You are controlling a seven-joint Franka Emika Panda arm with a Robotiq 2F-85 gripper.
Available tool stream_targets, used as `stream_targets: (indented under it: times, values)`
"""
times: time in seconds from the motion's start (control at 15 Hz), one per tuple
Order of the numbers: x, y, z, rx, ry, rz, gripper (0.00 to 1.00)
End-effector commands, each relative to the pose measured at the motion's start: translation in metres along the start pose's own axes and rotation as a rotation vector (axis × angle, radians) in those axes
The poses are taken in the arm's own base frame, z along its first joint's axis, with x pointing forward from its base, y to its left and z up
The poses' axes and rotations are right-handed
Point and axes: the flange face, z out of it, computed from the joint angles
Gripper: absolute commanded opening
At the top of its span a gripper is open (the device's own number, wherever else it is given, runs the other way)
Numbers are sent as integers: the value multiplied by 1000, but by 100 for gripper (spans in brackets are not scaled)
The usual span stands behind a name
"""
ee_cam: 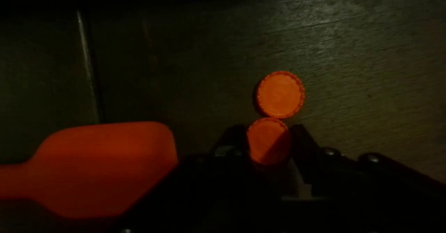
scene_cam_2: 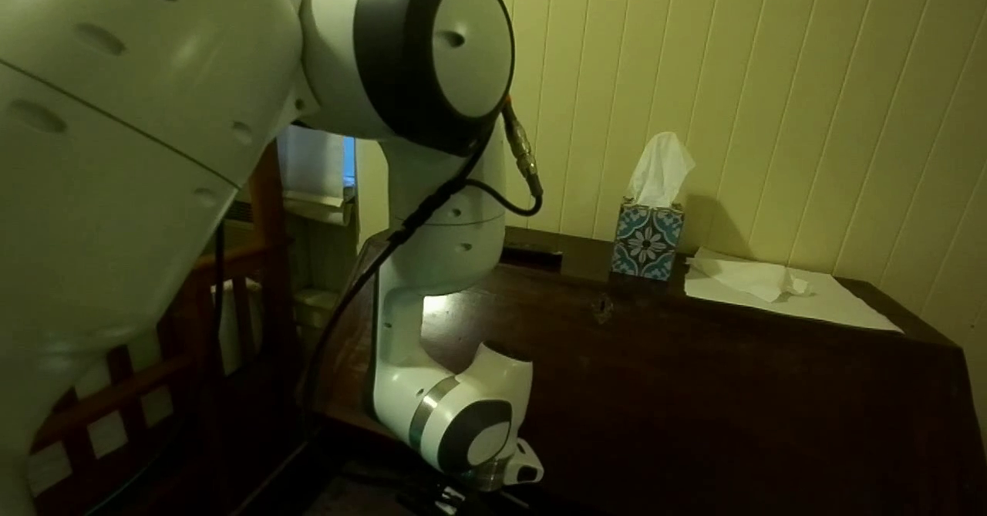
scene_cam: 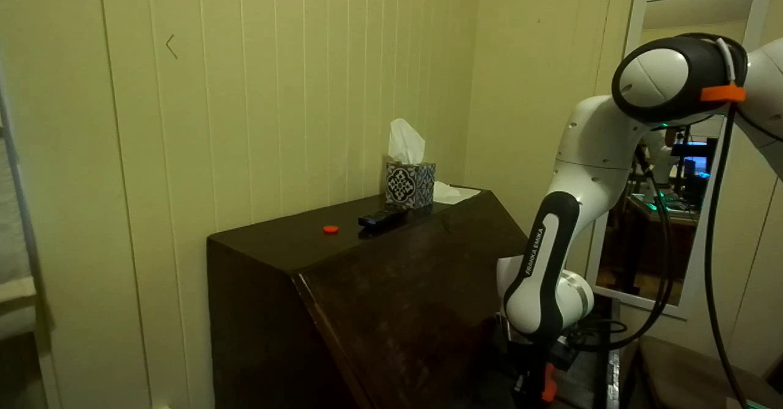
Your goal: Pick a red token up from the drawer and place it on top of the cabinet
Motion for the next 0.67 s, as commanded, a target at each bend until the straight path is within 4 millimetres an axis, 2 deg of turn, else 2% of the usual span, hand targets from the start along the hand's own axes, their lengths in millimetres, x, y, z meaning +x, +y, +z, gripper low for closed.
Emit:
stream_targets:
  times: [0.0,0.27,0.6]
  values:
    - [-13,-21,-26,11,35,-29,10]
    - [-43,-45,-72,6,109,-45,10]
    - [-72,-64,-136,31,204,-95,10]
